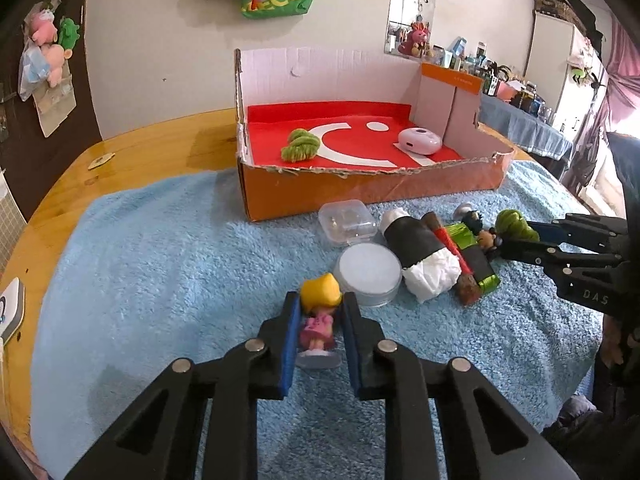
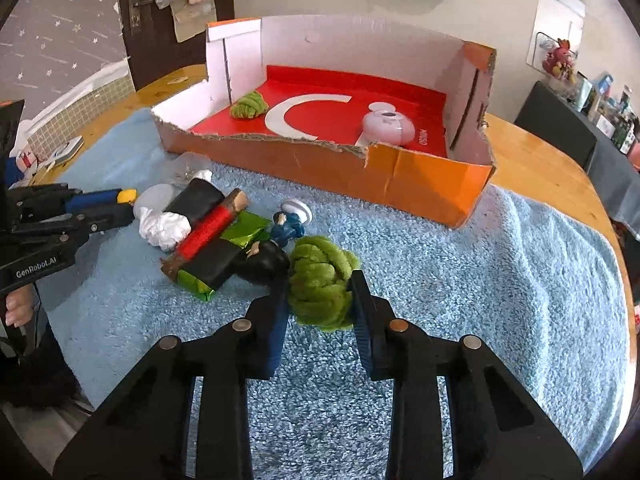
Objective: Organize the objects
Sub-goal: 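Grasp the doll figurine with the left gripper while the right gripper grasps green yarn, then carry the doll and green yarn into the box with both grippers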
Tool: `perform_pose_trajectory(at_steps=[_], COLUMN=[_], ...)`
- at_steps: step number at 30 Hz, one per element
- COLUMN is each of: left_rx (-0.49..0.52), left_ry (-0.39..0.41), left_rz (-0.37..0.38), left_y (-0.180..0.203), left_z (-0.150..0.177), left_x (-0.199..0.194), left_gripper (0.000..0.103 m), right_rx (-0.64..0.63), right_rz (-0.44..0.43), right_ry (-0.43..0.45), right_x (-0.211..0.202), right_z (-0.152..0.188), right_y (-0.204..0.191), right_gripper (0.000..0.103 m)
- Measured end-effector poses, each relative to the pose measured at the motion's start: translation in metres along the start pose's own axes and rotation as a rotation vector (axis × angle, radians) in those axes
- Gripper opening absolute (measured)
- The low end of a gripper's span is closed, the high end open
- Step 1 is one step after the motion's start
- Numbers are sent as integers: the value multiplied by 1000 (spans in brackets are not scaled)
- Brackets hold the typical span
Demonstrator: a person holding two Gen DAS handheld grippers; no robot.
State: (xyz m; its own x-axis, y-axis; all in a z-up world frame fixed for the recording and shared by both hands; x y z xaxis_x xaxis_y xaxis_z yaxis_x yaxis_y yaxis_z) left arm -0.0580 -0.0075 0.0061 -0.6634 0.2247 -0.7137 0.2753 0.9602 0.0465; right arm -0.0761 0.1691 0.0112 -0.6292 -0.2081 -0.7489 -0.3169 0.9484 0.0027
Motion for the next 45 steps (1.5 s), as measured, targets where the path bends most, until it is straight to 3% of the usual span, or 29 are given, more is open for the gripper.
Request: perform_pose_trajectory(at_steps=[14,31,45], left_rx=[2,7,65], left_ry=[124,140,162], left_rz=[7,3,32], left_y=[4,5,7], left_z=[-15,-18,-76], left_x=[-40,-47,-39], left_gripper=[21,21,21], right_rx=[28,19,-41], right_rz=[21,26,15], right_ry=[94,101,96], right_x=[-31,-39,-37], right_z=[-16,-17,-72], right_y=[3,4,12], right_gripper=[28,28,28])
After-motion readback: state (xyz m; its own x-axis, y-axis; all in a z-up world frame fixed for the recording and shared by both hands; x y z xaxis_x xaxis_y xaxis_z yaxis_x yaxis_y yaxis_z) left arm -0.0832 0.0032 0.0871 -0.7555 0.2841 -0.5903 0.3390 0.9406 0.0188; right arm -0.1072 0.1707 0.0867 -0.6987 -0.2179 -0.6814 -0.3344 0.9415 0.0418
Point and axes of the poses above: each gripper's, at about its wrist camera, not at the fingertips, and x roughly the way its jaws point, y to its right, z to its underside, the point moved 1 cm from there along x, roughly the way its jaws point, and after that the axes turned 1 degree about x, right-handed, at the moved point
